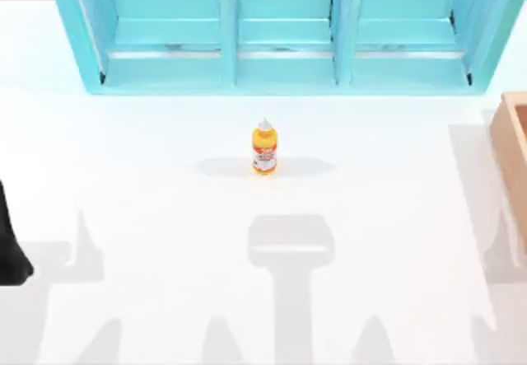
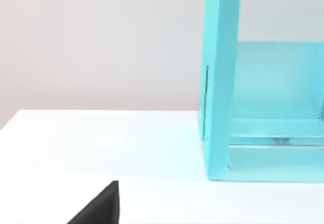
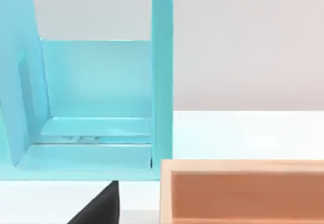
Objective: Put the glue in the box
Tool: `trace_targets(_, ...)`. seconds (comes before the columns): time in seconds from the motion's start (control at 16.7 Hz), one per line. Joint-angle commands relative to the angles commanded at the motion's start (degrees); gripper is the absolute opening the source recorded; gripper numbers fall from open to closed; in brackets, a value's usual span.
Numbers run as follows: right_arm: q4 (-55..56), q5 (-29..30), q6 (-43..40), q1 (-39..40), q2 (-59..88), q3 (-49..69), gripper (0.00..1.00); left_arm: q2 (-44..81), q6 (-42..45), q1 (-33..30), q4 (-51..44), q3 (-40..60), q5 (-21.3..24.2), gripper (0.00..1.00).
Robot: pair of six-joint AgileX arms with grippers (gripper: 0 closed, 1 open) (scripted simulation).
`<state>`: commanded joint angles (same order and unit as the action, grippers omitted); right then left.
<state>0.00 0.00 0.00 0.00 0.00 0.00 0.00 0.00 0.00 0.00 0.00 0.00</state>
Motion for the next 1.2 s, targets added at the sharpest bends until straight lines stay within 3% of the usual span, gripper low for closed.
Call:
trace_targets(0.3,1.94,1.41,0.02,1.35,3.28,1.29,1.00,0.00,0.00,0.00,0.00,0.00,0.00,1.00)
trace_targets(0.54,9.13,6.60,0.07,6.34,15.37,6.07,1.00,0.00,0.00,0.00,0.00,0.00,0.00,1.00)
trace_targets(1.2,45.31,32.64,-0.07,31.47,75.79,30.18,1.00,0.00,0.00,0.00,0.00,0.00,0.00,1.00)
